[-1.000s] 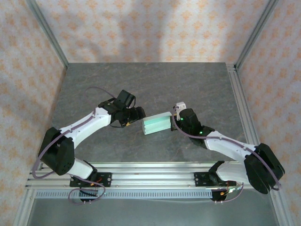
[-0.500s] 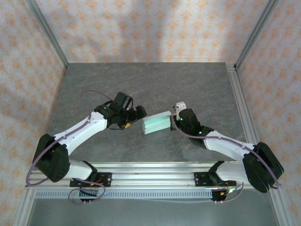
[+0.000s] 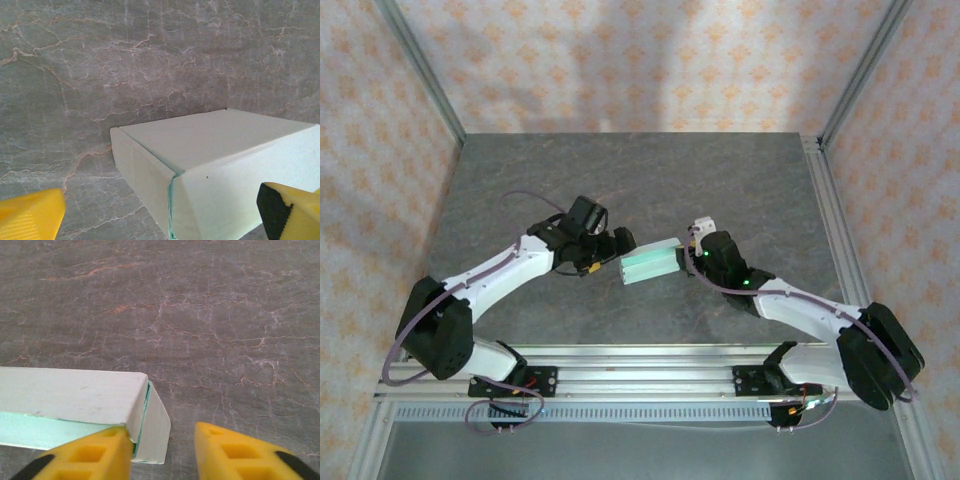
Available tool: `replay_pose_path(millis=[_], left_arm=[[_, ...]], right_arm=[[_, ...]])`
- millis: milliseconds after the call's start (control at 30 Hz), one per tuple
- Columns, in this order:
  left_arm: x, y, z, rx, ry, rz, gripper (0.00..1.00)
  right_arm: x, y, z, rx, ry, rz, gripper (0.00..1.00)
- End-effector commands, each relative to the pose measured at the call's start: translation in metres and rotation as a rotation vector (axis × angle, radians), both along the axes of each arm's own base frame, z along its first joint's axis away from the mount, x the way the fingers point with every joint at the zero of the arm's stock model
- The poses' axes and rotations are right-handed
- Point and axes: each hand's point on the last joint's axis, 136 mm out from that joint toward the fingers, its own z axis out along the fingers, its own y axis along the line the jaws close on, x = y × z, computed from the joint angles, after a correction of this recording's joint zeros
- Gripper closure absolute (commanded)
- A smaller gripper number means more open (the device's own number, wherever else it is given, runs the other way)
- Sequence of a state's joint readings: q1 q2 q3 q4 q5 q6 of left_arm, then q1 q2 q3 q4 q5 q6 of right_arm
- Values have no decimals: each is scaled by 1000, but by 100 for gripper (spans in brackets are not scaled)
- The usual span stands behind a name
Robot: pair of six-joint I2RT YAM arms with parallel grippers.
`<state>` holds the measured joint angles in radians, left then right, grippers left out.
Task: Fold the paper box
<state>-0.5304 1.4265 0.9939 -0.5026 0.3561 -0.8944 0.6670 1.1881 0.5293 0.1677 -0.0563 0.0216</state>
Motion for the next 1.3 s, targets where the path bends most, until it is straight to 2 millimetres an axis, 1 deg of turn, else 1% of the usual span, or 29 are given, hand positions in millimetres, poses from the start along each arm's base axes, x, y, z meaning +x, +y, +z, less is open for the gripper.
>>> replay_pose_path(millis=[0, 100, 200, 300, 333, 367, 433, 500, 567, 600, 667, 800, 933, 1067, 1133, 1233, 1267], left_arm=[[5, -6, 8, -5, -24, -22, 0], [4, -6, 6, -1, -20, -25, 0], [5, -8, 6, -8, -22, -33, 1], [7, -11, 7, -18, -32, -39, 4], [8, -11, 8, -20, -33, -43, 5], [7, -12, 8, -23, -32, -44, 5], [7, -12, 11, -33, -42, -45, 5], [6, -14, 16, -57, -70, -50, 5], [3, -15, 18, -70, -91, -58, 5], [2, -14, 18, -71, -97, -61, 5], [-1, -12, 16, -73, -99, -55, 6], [-4, -6, 6, -60, -86, -35, 15], [-7, -6, -5, -56, -56, -28, 26], [-11, -6, -14, -56, -32, -28, 35], [-12, -5, -17, -52, -27, -25, 40], [-12, -4, -21, -46, -21, -23, 44], [-13, -3, -22, -43, -18, -23, 48]], right_arm=[[-12, -3, 2, 3, -5, 31, 50], [-17, -4, 13, 24, -38, 47, 36], [-20, 2, 30, 57, -56, 83, 32], [-20, 7, 46, 102, -83, 97, 28], [-20, 7, 50, 121, -90, 90, 24], [-18, 6, 54, 140, -91, 69, 23], [-8, -3, 61, 191, -67, -48, 20], [1, -8, 63, 245, 12, -148, 18], [11, -11, 58, 306, 134, -255, 19], [14, -10, 54, 334, 203, -282, 19], [16, -3, 48, 383, 316, -280, 20], [19, 10, 35, 456, 465, -258, 24], [16, 17, 15, 479, 630, -255, 31], [13, 26, 5, 501, 701, -232, 37], [13, 26, -1, 499, 716, -240, 42], [12, 24, -10, 493, 722, -252, 48], [12, 22, -13, 488, 724, -257, 50]])
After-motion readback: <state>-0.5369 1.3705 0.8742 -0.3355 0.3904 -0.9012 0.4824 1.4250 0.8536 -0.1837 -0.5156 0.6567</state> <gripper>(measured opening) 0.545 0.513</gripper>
